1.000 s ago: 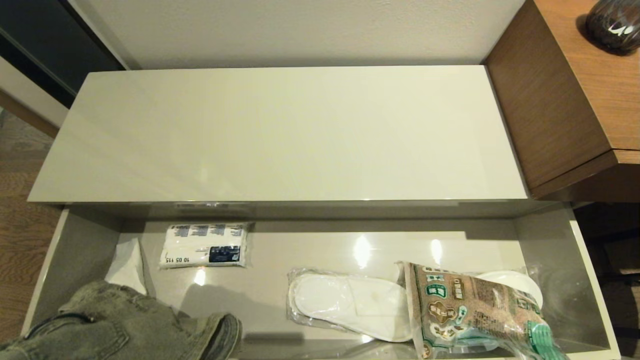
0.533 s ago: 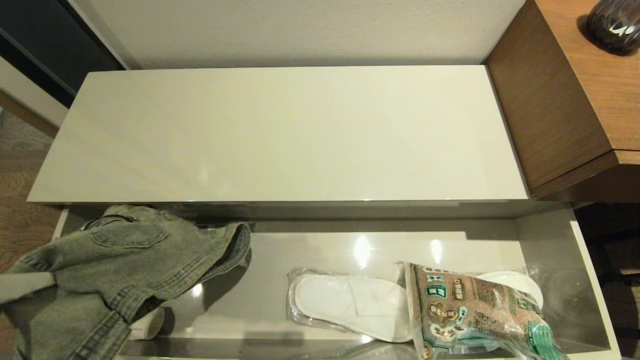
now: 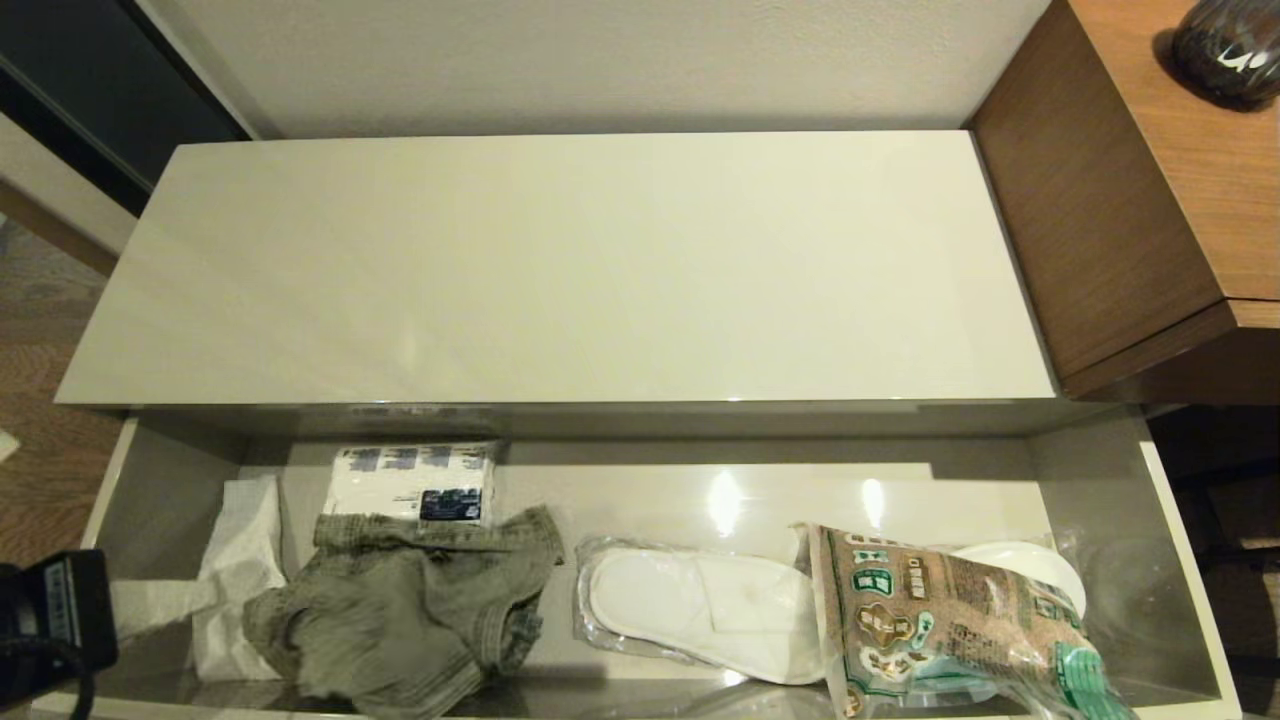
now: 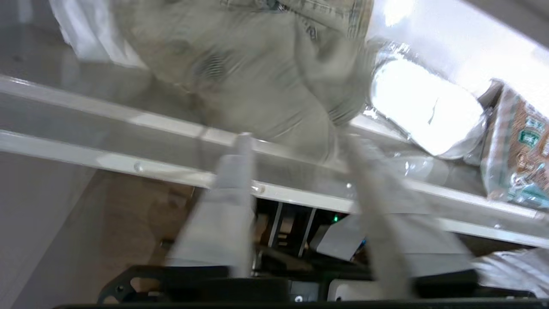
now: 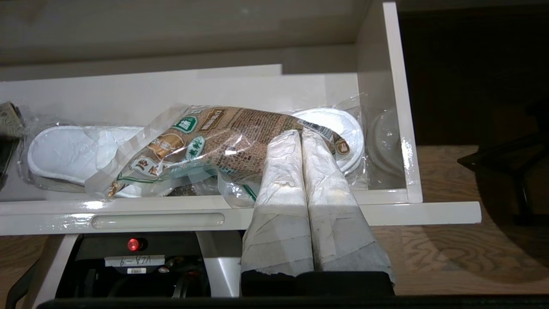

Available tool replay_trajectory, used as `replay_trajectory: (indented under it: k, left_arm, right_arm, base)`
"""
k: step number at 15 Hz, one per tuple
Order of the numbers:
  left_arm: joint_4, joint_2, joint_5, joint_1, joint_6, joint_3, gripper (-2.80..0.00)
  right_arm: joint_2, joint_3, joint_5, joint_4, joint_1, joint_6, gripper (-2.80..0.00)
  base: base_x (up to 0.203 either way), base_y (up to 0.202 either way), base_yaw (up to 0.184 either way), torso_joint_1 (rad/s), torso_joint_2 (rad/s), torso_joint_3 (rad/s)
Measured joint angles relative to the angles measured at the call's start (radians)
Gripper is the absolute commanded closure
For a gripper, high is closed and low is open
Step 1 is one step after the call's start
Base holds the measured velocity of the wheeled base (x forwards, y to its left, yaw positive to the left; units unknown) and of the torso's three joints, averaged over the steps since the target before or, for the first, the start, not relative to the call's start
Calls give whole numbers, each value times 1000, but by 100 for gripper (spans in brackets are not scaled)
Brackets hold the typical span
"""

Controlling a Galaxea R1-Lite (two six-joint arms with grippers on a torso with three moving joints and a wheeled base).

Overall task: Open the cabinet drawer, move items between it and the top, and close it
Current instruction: Put the shorts in the drawer

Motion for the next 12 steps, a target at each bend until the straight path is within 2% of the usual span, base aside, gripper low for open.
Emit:
replay_trajectory:
  k: [2,6,8,12]
  left_arm:
    - [0,-5,-2,-5,-7,19,-280]
    - [58,-89,-23,-10,-74,56,-280]
    - [146,-168,-52,-10,-80,55,-280]
    - [440,-394,-114,0,-85,11,-280]
  right_arm:
    - [0,0,0,0,0,0,0]
    - [0,0,0,0,0,0,0]
    - [0,0,0,0,0,0,0]
    - [0,0,0,0,0,0,0]
  base:
    - [0,0,0,0,0,0]
    - [0,0,0,0,0,0]
    - [0,0,0,0,0,0]
    - [0,0,0,0,0,0]
